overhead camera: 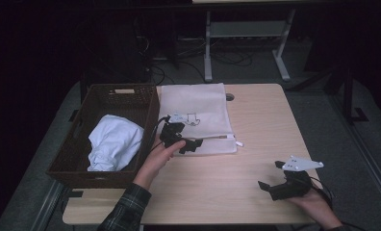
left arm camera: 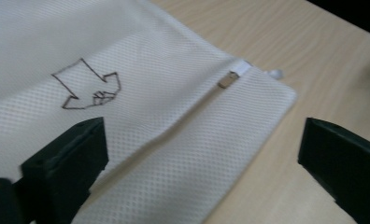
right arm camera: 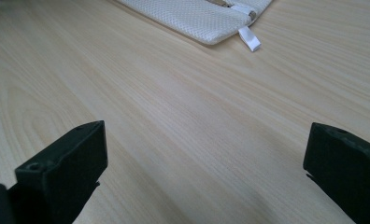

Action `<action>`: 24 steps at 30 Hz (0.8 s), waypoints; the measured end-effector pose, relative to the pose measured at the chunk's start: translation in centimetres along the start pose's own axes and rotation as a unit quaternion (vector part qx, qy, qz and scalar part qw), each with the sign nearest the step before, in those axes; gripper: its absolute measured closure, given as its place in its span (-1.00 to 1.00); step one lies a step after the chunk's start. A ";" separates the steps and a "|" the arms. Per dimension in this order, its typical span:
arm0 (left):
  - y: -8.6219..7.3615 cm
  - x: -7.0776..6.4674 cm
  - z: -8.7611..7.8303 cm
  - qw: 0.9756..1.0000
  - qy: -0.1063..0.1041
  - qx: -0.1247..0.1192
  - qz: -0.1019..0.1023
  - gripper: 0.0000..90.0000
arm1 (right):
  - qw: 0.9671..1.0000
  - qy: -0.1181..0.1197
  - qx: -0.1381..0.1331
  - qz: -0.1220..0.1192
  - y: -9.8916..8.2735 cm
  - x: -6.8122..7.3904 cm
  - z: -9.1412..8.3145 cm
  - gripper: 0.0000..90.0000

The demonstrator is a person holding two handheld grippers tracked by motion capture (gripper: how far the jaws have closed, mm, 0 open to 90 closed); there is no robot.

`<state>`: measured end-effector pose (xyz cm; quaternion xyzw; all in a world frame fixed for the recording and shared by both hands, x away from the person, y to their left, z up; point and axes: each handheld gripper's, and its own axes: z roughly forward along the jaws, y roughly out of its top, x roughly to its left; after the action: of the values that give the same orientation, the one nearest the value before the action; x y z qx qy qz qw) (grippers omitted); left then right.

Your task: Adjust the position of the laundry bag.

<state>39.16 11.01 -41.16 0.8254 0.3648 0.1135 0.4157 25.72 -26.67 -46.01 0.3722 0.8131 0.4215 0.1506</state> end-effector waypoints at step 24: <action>3.6 2.3 2.8 0.999 0.030 0.006 -0.012 -0.68 | 1.000 0.000 -0.001 -0.002 0.0 -0.1 -0.1 -1.00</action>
<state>43.96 9.53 -40.39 0.8193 0.3881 0.1314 0.4010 25.73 -26.79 -46.00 0.3704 0.8133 0.4221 0.1524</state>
